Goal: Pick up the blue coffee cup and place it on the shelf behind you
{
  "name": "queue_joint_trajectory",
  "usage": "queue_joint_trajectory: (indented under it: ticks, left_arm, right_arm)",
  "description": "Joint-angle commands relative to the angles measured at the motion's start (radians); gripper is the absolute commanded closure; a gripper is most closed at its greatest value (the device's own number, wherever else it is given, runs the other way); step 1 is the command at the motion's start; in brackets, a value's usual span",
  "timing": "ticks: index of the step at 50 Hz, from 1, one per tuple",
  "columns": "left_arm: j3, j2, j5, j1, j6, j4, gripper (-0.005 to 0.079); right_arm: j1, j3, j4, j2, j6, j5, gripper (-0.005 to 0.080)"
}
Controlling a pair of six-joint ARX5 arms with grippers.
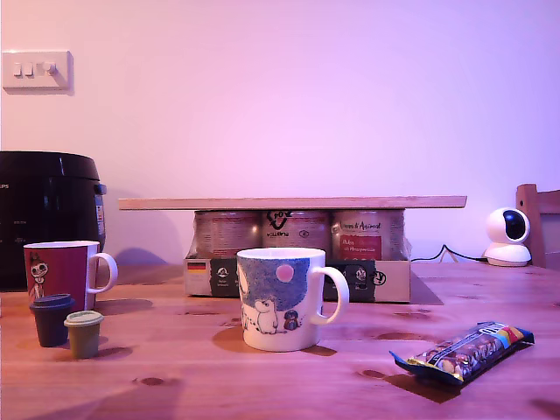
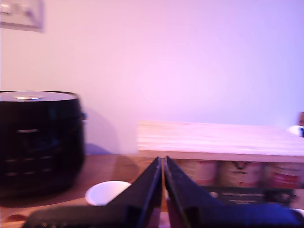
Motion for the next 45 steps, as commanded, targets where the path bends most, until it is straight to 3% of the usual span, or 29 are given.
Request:
queue_joint_trajectory:
  ticks: [1,13,24,27,35,45]
  left_arm:
    - [0.007,-0.01,-0.002,-0.011,-0.004,0.001,0.0763]
    - [0.007,-0.01,-0.002,-0.016,-0.004,-0.002,0.0763]
    - [0.007,-0.01,-0.002,-0.016,-0.004,-0.023,0.0763]
    - [0.007,-0.01,-0.002,-0.016,-0.004,-0.029,0.0763]
    - [0.007,-0.01,-0.002,-0.016,-0.004,-0.03,0.0763]
    - [0.007,-0.01,-0.002,-0.016,-0.004,-0.032,0.0763]
  right_arm:
    - [0.029,0.024,-0.022,0.062,-0.029,-0.014,0.0765]
    - [0.169,0.096,-0.064,0.298,-0.108,0.018,0.0765]
    - [0.322,0.171,-0.068,0.485,-0.134,0.147,0.0752]
    - [0.36,0.196,-0.067,0.532,-0.176,0.183,0.0686]
    - [0.451,0.252,-0.047,0.639,-0.281,0.296,0.0365]
    - [0.52,0.295,-0.042,0.747,-0.373,0.371,0.027]
